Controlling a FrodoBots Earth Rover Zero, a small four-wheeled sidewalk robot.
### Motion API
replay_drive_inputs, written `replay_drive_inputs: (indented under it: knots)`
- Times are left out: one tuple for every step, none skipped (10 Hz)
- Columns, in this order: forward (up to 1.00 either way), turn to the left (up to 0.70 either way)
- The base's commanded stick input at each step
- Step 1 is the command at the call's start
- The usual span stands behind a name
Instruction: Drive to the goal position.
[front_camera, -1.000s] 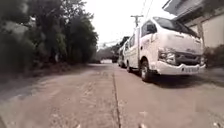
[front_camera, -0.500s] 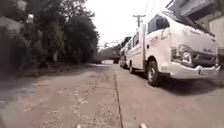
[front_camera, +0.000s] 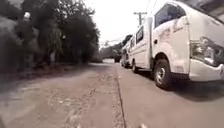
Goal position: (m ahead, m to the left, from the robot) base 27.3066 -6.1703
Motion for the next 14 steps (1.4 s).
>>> replay_drive_inputs:
  knots:
    - [0.85, -0.29]
    - [0.85, -0.27]
    - [0.85, -0.26]
    - [0.85, -0.24]
    - [0.85, -0.22]
    - [0.85, -0.21]
    - [0.85, -0.12]
    - [0.85, 0.0]
    - [0.85, 0.0]
    - [0.85, 0.0]
    - [0.85, 0.0]
    - [0.85, 0.0]
    - [0.85, 0.0]
    - [0.85, 0.0]
